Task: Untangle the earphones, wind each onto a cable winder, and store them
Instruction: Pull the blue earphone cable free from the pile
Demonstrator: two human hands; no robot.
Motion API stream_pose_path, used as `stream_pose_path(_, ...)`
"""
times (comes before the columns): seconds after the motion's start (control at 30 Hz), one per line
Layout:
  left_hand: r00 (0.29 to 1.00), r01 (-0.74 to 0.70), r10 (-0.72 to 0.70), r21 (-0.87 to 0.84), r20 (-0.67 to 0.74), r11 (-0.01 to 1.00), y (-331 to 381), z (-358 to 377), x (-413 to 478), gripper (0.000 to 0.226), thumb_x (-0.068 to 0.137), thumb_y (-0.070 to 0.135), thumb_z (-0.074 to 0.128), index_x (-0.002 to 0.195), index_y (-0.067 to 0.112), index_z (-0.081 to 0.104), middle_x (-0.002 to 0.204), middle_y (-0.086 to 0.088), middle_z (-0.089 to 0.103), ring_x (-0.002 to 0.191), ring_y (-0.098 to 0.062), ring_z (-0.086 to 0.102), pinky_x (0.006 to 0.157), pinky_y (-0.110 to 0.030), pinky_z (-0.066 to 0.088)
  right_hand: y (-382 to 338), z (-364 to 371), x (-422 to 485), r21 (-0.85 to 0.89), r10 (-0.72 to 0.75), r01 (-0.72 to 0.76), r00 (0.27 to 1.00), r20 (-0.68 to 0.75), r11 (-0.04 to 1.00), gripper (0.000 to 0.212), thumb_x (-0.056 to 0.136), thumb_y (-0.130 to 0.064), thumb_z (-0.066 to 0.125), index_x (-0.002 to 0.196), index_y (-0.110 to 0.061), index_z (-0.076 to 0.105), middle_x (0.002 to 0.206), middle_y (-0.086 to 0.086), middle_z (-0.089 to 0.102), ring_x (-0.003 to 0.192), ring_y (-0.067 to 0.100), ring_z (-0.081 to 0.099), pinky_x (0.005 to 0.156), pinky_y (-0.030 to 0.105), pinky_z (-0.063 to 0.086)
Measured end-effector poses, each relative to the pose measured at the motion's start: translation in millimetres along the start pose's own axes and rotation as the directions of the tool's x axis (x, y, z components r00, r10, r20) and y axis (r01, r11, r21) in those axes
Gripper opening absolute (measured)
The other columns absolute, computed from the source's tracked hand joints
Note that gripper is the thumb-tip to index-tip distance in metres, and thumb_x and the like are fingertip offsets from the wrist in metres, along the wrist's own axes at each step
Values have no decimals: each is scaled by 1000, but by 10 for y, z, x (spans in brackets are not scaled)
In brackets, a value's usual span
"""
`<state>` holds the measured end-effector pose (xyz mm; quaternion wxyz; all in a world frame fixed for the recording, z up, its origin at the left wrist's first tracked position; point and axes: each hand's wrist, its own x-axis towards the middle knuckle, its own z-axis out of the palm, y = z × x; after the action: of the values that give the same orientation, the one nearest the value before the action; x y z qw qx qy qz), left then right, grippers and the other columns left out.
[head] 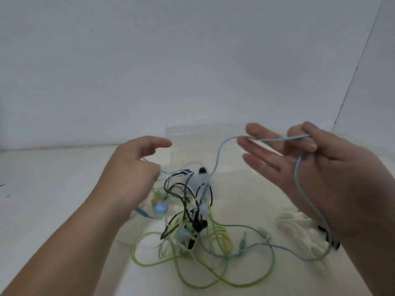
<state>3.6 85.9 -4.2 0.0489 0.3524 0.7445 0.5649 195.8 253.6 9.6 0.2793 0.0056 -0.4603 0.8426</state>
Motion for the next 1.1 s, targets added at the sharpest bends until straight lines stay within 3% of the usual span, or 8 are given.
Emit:
stream_pose_path(0.17,907,-245,344,-358,244,901,16,-21,-87,59,51,24,54,105,19,77,119,-4,72,125,-20,59,109,-43,39,111,148,-49,-117,8,-6,1000,19,993,37,89,-23,41,52,-16,43,105,33,69,120,37,62,98,46,53)
stream_pose_path(0.33,914,-225,252,-120,319,967,35,253,-159,38,70,54,67,99,30,72,92,8,74,91,-9,71,87,-35,52,123,267,-99,-78,-95,91,994,-52,993,35,83,-14,45,50,-7,51,88,27,69,112,37,67,90,42,57)
stream_pose_path(0.47,936,-246,237,1,262,969,1,245,-115,8,79,28,78,75,27,72,65,8,64,58,-5,57,59,-18,42,6,268,-66,100,-201,231,947,-250,968,44,92,-12,46,50,-8,56,67,11,65,96,30,73,87,42,58)
stream_pose_path(0.67,963,-128,137,-55,231,990,-40,113,-45,8,76,34,74,78,26,76,60,4,57,61,-11,53,64,-27,41,-157,2,40,230,-220,384,824,-522,894,27,100,-12,50,74,-8,53,59,0,57,60,11,67,66,25,58)
stream_pose_path(0.8,965,-191,168,100,202,976,-47,99,-35,13,87,23,72,76,26,76,70,7,72,63,-13,66,61,-21,45,-120,-105,29,179,-159,270,868,-471,946,34,103,-20,39,70,-18,36,56,-6,41,45,7,41,48,16,36)
stream_pose_path(0.9,966,-225,208,100,157,969,-24,117,-38,17,91,21,67,76,24,71,56,21,62,48,4,53,49,-8,36,-54,-85,-1,-126,-126,74,864,-487,989,36,100,-19,48,65,-19,36,53,-4,33,38,8,25,36,18,19)
stream_pose_path(1.0,951,-266,246,92,189,959,-8,152,-64,19,93,21,65,74,24,68,55,22,56,45,7,47,47,-7,33,122,-13,-47,-729,-147,-174,924,-354,663,27,89,-33,65,70,-18,53,48,-5,40,37,10,29,37,18,22)
stream_pose_path(1.1,931,-290,268,55,246,956,1,179,-95,20,92,27,66,72,26,67,61,20,56,49,5,48,49,-8,33,271,111,-100,-930,75,-159,987,-142,332,32,74,-59,68,95,-35,70,44,-9,44,37,4,34,42,13,28)
